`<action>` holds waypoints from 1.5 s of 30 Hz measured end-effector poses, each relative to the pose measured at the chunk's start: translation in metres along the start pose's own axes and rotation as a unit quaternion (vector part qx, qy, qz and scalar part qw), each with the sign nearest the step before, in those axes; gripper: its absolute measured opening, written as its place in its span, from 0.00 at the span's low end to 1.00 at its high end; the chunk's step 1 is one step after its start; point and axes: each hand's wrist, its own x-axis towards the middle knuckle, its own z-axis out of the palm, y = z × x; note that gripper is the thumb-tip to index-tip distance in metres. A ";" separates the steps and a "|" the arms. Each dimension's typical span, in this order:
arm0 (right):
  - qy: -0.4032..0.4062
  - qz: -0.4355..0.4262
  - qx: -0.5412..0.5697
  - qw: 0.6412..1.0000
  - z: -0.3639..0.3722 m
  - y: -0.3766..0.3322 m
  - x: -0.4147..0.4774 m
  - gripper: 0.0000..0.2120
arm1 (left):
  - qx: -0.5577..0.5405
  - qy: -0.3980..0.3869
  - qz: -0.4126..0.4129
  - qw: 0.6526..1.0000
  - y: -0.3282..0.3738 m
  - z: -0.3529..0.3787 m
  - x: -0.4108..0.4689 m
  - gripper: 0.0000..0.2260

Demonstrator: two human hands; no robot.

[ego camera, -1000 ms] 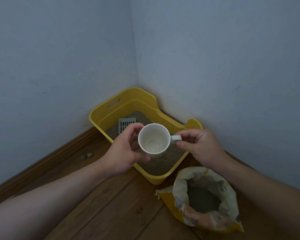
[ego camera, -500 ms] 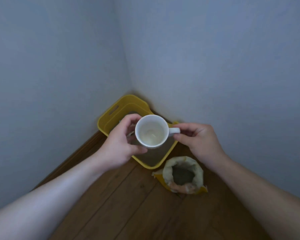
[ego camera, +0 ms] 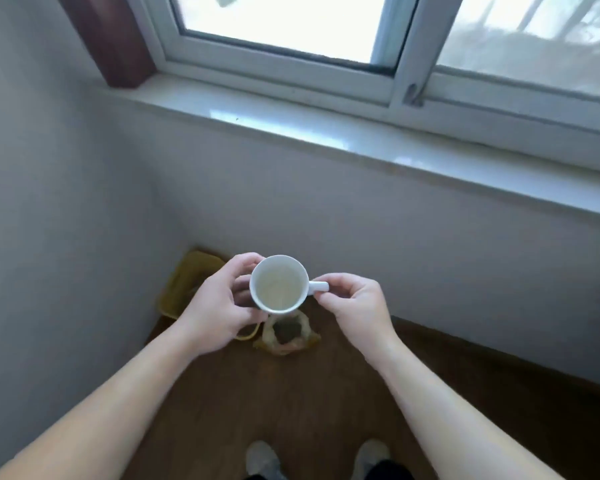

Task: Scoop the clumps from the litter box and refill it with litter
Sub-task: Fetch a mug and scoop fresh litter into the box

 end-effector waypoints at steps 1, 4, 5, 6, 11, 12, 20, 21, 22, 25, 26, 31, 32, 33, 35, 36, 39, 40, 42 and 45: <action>0.017 0.000 0.009 1.000 -0.015 -0.009 -0.015 0.07 | 0.000 -0.013 0.000 1.000 0.017 0.012 -0.005 0.32; 0.075 0.002 0.030 0.997 -0.063 -0.028 -0.062 0.07 | -0.003 -0.043 0.010 0.999 0.062 0.060 -0.023 0.33; 0.096 0.004 0.037 0.995 -0.081 -0.031 -0.079 0.07 | -0.009 -0.053 0.016 0.998 0.074 0.079 -0.029 0.33; 0.116 0.006 0.045 0.992 -0.099 -0.033 -0.094 0.07 | -0.012 -0.063 0.020 0.998 0.084 0.100 -0.033 0.34; 0.208 0.013 0.087 0.974 -0.198 -0.020 -0.170 0.08 | -0.018 -0.117 0.025 0.993 0.122 0.218 -0.062 0.36; 0.220 0.013 0.092 0.971 -0.214 -0.016 -0.182 0.08 | -0.020 -0.126 0.024 0.992 0.126 0.237 -0.067 0.35; 0.289 -0.021 0.087 0.953 -0.366 0.020 -0.306 0.10 | 0.038 -0.223 0.055 0.972 0.157 0.421 -0.097 0.35; 0.302 -0.020 0.080 0.950 -0.382 0.024 -0.316 0.11 | 0.048 -0.240 0.059 0.968 0.162 0.442 -0.097 0.35; 0.318 -0.016 0.078 0.945 -0.397 0.028 -0.325 0.12 | 0.053 -0.256 0.059 0.963 0.168 0.462 -0.096 0.34; 0.380 0.004 0.093 0.920 -0.436 0.040 -0.343 0.11 | 0.077 -0.307 0.072 0.946 0.183 0.520 -0.084 0.30; 0.401 0.011 0.091 0.912 -0.447 0.045 -0.346 0.10 | 0.091 -0.321 0.080 0.939 0.186 0.538 -0.077 0.29; 0.475 0.072 0.086 0.873 -0.492 0.076 -0.330 0.06 | 0.137 -0.382 0.087 0.910 0.189 0.617 -0.026 0.31; 0.483 0.088 0.088 0.867 -0.498 0.084 -0.323 0.06 | 0.145 -0.393 0.087 0.904 0.187 0.629 -0.015 0.31; 0.490 0.103 0.093 0.861 -0.505 0.091 -0.315 0.06 | 0.152 -0.406 0.089 0.897 0.186 0.641 -0.003 0.30; 0.502 0.126 0.111 0.849 -0.515 0.104 -0.296 0.06 | 0.169 -0.428 0.095 0.883 0.183 0.664 0.021 0.29; 0.507 0.135 0.119 0.843 -0.519 0.110 -0.287 0.06 | 0.177 -0.435 0.097 0.877 0.181 0.673 0.032 0.29; 0.519 0.150 0.112 0.834 -0.528 0.126 -0.265 0.06 | 0.191 -0.457 0.094 0.863 0.175 0.695 0.061 0.28; 0.524 0.155 0.113 0.830 -0.529 0.130 -0.259 0.07 | 0.196 -0.467 0.089 0.858 0.172 0.700 0.068 0.28; 0.534 0.159 0.113 0.822 -0.532 0.136 -0.250 0.07 | 0.206 -0.477 0.087 0.850 0.165 0.708 0.083 0.29; 0.545 0.167 0.110 0.814 -0.535 0.140 -0.242 0.08 | 0.218 -0.483 0.092 0.843 0.157 0.718 0.097 0.30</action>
